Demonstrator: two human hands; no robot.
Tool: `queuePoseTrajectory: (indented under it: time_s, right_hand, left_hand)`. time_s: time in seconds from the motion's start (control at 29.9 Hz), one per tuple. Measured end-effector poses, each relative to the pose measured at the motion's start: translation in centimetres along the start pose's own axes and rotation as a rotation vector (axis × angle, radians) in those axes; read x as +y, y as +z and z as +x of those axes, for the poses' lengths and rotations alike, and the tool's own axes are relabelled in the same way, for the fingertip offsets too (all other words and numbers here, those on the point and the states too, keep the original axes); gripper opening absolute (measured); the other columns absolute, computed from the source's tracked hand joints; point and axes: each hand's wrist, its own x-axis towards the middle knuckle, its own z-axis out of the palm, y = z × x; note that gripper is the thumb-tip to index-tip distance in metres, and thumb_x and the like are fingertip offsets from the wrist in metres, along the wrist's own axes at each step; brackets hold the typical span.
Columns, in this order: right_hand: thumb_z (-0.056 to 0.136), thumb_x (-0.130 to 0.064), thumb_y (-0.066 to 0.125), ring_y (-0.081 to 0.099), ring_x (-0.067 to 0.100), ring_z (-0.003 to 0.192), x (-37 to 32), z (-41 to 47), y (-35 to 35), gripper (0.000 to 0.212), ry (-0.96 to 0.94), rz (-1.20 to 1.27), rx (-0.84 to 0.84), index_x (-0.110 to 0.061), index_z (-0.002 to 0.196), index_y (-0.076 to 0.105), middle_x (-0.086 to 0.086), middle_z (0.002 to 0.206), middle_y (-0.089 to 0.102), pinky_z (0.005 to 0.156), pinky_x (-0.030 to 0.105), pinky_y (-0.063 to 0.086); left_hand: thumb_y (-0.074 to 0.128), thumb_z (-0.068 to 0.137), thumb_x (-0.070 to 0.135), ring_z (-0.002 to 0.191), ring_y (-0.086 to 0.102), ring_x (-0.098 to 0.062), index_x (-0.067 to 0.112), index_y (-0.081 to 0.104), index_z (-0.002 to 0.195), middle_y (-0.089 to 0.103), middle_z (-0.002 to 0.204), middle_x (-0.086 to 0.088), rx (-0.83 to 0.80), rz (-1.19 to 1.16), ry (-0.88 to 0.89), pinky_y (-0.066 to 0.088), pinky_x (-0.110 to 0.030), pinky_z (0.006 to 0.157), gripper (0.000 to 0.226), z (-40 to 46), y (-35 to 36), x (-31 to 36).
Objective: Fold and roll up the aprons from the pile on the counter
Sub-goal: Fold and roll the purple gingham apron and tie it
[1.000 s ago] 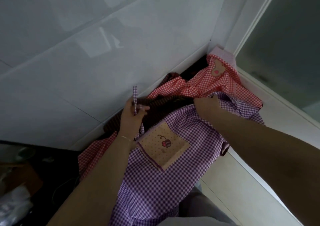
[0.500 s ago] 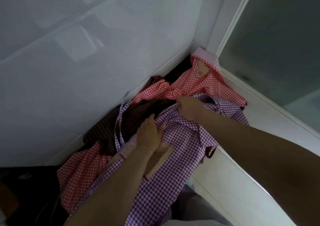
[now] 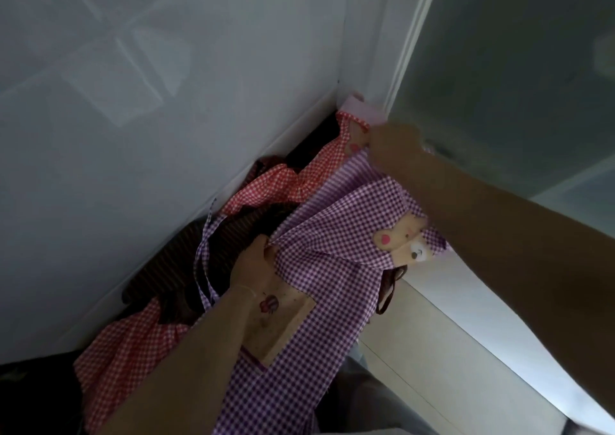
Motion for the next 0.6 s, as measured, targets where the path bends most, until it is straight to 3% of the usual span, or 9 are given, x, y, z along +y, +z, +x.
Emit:
queuePoseTrajectory:
  time_s: [0.07,0.17,0.33,0.4,0.47,0.6]
  right_hand:
    - [0.093,-0.013,0.044,0.051,0.039,0.119,-0.7,1.5,0.7,0.045,-0.043,0.075,0.216,-0.01,0.138,0.041,0.018,0.141,0.039,0.095,0.046,0.042]
    - [0.084,-0.011,0.052,0.034,0.036,0.135,-2.2,1.2,3.9,0.067,-0.077,0.231,0.231,-0.019,0.146,0.029,0.013,0.153,0.025,0.108,0.055,0.031]
    - [0.086,-0.015,0.056,0.048,0.028,0.121,-1.6,-4.5,10.3,0.035,-0.242,0.452,0.646,-0.015,0.121,0.05,0.012,0.127,0.055,0.105,0.058,0.032]
    - [0.09,-0.023,0.054,0.046,0.027,0.121,0.1,-6.7,12.4,0.034,-0.098,0.478,0.651,-0.016,0.123,0.049,0.011,0.126,0.054,0.106,0.061,0.03]
    - [0.091,-0.039,0.051,0.043,0.03,0.126,2.2,-7.7,13.7,0.046,0.046,0.426,0.576,-0.017,0.13,0.046,0.01,0.131,0.05,0.112,0.062,0.021]
    - [0.077,-0.074,0.046,0.036,0.033,0.134,5.7,-7.3,13.9,0.086,0.021,0.336,0.399,-0.015,0.139,0.039,0.012,0.141,0.043,0.114,0.059,0.014]
  left_hand:
    - [0.041,0.099,0.033,0.089,0.057,-0.02,0.015,0.051,0.109,0.06,0.096,-0.001,0.021,-0.046,-0.032,0.043,-0.031,0.075,0.023,0.5,0.1,0.6]
    - [0.036,0.102,0.036,0.091,0.054,-0.025,0.011,0.047,0.118,0.058,0.104,-0.009,0.048,-0.029,-0.128,0.042,-0.034,0.078,0.032,1.4,0.1,1.1]
    - [0.035,0.1,0.035,0.101,0.055,-0.031,0.01,0.048,0.123,0.058,0.116,-0.015,0.083,0.095,-0.235,0.044,-0.036,0.088,0.036,2.6,0.5,1.4]
    - [0.037,0.1,0.029,0.097,0.058,-0.035,0.011,0.041,0.127,0.06,0.113,-0.019,0.143,0.213,-0.21,0.047,-0.038,0.081,0.033,2.8,0.8,1.6]
    - [0.04,0.097,0.024,0.092,0.059,-0.038,0.014,0.038,0.125,0.061,0.106,-0.021,0.243,0.319,-0.18,0.049,-0.042,0.076,0.03,3.0,1.2,1.8]
    - [0.04,0.096,0.016,0.1,0.052,-0.039,0.01,0.04,0.118,0.058,0.11,-0.022,0.329,0.423,-0.16,0.044,-0.045,0.082,0.024,3.1,1.6,2.4]
